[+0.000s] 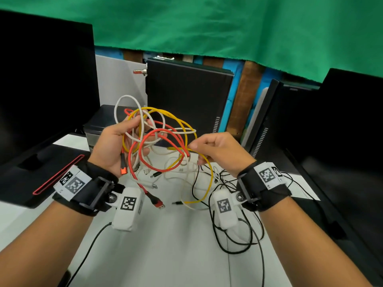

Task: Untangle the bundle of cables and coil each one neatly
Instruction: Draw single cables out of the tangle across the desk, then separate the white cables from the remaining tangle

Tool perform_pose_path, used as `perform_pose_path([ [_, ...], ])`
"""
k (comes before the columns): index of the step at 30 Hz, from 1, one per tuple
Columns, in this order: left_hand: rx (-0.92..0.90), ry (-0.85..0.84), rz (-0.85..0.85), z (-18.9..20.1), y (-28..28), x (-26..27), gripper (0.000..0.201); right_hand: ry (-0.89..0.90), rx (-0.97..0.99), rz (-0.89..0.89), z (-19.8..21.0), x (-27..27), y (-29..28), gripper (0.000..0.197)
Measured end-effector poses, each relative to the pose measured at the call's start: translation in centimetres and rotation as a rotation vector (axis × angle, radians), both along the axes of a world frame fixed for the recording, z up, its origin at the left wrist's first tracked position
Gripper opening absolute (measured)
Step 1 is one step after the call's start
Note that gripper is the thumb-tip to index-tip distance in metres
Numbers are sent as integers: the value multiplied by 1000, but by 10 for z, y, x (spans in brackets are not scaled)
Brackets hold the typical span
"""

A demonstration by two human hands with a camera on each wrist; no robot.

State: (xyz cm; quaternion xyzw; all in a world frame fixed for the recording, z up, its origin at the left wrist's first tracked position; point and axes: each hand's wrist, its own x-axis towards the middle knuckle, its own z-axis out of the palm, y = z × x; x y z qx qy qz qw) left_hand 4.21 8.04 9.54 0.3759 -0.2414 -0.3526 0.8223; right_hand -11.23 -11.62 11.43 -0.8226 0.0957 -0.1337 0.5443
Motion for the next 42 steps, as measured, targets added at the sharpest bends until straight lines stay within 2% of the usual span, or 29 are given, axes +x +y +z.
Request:
perform_pose_path([
  [3, -20, 7, -13, 0, 1, 1, 32, 76, -39, 81, 6, -7, -1, 16],
  [7, 8, -10, -7, 1, 3, 5, 28, -29, -176, -69, 16, -11, -7, 14],
  [17, 61, -6, 131, -5, 14, 31, 25, -585, 287, -633, 49, -49, -76, 22],
  [20, 88, -88, 109, -9, 11, 33, 20, -664, 310, -785, 57, -58, -91, 20],
  [23, 181, -203, 70, -12, 6, 28, 21, -741, 321, -856, 66, -63, -101, 21],
  [26, 208, -248, 44, -12, 3, 24, 25, -685, 258, -896, 69, -67, -111, 20],
  [29, 227, -290, 88, -10, 5, 24, 26, -547, 90, -969, 55, -70, -122, 20],
  [32, 225, -313, 109, -9, 7, 24, 27, -379, 15, -1022, 34, -72, -135, 19],
  [34, 234, -354, 127, -8, 5, 20, 28, -243, -90, -966, 22, -69, -137, 17],
  [36, 246, -418, 131, -7, 2, 13, 31, -160, -278, -854, 18, -60, -123, 17],
  [39, 265, -490, 114, -4, -5, -1, 40, -282, -468, -598, 32, -39, -69, 11],
  [42, 254, -517, 84, -3, -10, -13, 42, -384, -508, -278, 45, -17, -9, 8],
])
